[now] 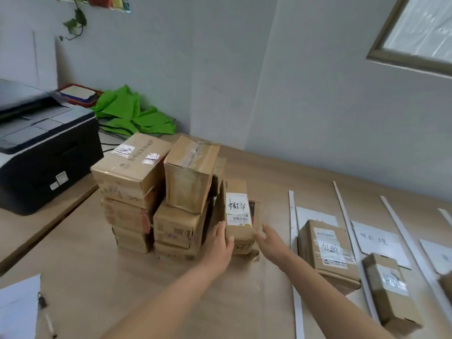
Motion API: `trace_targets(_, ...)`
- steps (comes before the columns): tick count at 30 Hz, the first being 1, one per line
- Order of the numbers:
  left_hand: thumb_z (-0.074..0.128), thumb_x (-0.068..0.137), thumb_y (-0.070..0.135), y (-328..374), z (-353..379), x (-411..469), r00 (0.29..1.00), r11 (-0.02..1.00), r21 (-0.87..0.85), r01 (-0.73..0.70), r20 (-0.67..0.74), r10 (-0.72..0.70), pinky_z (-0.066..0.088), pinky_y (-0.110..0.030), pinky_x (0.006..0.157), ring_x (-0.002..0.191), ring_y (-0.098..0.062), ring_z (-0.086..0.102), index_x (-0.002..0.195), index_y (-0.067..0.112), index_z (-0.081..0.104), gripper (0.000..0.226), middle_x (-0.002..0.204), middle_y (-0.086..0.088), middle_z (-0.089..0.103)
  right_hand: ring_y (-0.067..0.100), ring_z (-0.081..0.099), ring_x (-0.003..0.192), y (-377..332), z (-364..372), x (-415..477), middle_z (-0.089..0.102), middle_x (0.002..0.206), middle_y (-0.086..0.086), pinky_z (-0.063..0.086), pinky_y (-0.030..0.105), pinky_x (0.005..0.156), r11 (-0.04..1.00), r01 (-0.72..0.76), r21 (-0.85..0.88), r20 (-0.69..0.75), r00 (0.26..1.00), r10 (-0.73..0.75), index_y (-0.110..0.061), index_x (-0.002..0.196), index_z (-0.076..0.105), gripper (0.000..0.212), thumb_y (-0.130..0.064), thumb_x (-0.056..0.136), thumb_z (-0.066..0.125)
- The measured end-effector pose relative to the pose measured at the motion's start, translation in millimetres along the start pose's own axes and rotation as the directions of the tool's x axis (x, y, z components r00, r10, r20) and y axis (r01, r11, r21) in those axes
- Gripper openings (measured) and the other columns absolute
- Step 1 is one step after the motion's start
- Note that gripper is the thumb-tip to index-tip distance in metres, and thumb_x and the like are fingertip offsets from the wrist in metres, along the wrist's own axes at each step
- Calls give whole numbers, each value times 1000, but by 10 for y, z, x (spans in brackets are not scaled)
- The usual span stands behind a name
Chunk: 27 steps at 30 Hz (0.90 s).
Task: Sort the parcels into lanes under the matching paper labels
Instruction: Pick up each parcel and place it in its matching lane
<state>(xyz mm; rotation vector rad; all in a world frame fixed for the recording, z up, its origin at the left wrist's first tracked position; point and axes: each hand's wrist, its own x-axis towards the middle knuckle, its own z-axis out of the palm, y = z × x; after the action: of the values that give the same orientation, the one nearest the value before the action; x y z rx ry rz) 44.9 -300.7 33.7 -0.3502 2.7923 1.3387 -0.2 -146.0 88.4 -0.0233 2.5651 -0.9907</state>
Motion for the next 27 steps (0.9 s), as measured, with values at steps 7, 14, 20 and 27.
trace_targets(7,46,101,45,-123,54,346,989,942,-310,128,117,-95,29,-30,109,141,-13,34,154,26,23,62,152,11,36,24,55,121,7,195,419,59,132,7,47,37,99,925,-218,312,78,976,204,-14,136,54,49,-45,106,30)
trace_targets(14,65,89,50,-234,23,380,968,806,-538,246,169,-183,34,-29,95,119,-7,43,149,41,26,72,133,17,45,19,65,92,115,384,514,67,107,3,56,43,83,806,-283,520,120,958,259,-26,122,60,31,-31,109,32)
trace_targets(20,78,78,51,-198,-110,261,967,731,-646,220,246,-74,44,-36,102,123,-7,52,137,57,35,74,130,26,54,35,69,105,286,296,285,72,117,8,55,57,93,653,-283,703,218,959,180,-27,126,53,22,-29,105,48)
trace_targets(27,83,67,50,117,-315,-13,957,687,-708,165,283,62,56,-39,94,122,-15,56,128,69,37,79,134,10,56,35,64,118,286,-166,5,68,127,11,54,56,96,594,-203,778,203,977,67,-18,132,51,52,-57,98,42)
